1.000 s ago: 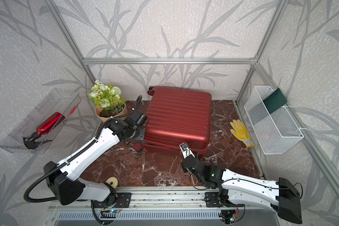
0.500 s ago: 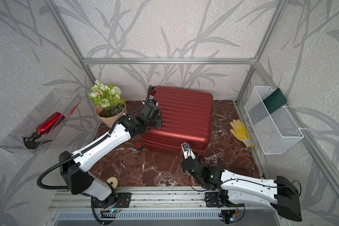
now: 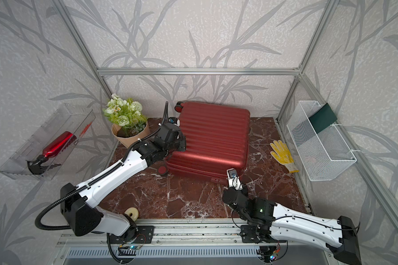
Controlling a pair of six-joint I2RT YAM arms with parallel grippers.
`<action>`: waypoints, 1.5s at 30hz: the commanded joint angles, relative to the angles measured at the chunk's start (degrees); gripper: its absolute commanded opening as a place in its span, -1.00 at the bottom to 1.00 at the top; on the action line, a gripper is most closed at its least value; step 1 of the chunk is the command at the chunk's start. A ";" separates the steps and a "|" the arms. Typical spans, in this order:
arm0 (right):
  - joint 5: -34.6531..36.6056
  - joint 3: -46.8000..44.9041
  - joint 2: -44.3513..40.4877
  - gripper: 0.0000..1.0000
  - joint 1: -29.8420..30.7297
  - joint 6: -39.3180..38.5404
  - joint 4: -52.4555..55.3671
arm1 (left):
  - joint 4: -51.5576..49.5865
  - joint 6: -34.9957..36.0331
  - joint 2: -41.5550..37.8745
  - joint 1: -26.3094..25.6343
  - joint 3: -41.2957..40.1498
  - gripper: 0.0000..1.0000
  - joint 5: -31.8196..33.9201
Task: Open the suitcase zippers
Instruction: Unzip the zipper on the suitcase, then adjust the suitcase at the center of the board.
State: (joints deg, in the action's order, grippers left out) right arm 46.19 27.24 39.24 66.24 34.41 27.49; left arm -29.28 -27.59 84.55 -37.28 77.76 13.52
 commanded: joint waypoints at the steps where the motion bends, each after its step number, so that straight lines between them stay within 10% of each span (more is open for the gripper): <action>1: 8.11 0.28 -3.26 -1.00 -4.92 4.42 8.04 | -10.65 -0.26 5.08 1.91 -4.60 -1.00 2.31; 12: -16.23 -7.28 -7.49 -1.00 -30.65 -5.64 -13.14 | -10.78 1.55 7.34 3.07 -5.64 -1.00 1.96; 17: -27.11 -9.22 -5.81 -1.00 -32.15 -8.83 -20.30 | -15.46 1.76 5.67 3.05 -0.78 -1.00 1.96; 30: -21.68 -5.73 -3.39 -1.00 -21.97 -10.62 -14.26 | -28.20 -5.66 -13.43 -4.13 -10.57 -1.00 2.94; 45: -10.43 -3.09 0.32 -1.00 3.14 -7.89 -10.75 | -21.92 0.07 14.37 3.18 10.48 -1.00 12.87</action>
State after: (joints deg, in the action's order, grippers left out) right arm 35.48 22.20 37.91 62.85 24.64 14.94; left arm -56.53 -28.97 94.15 -35.59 83.70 22.52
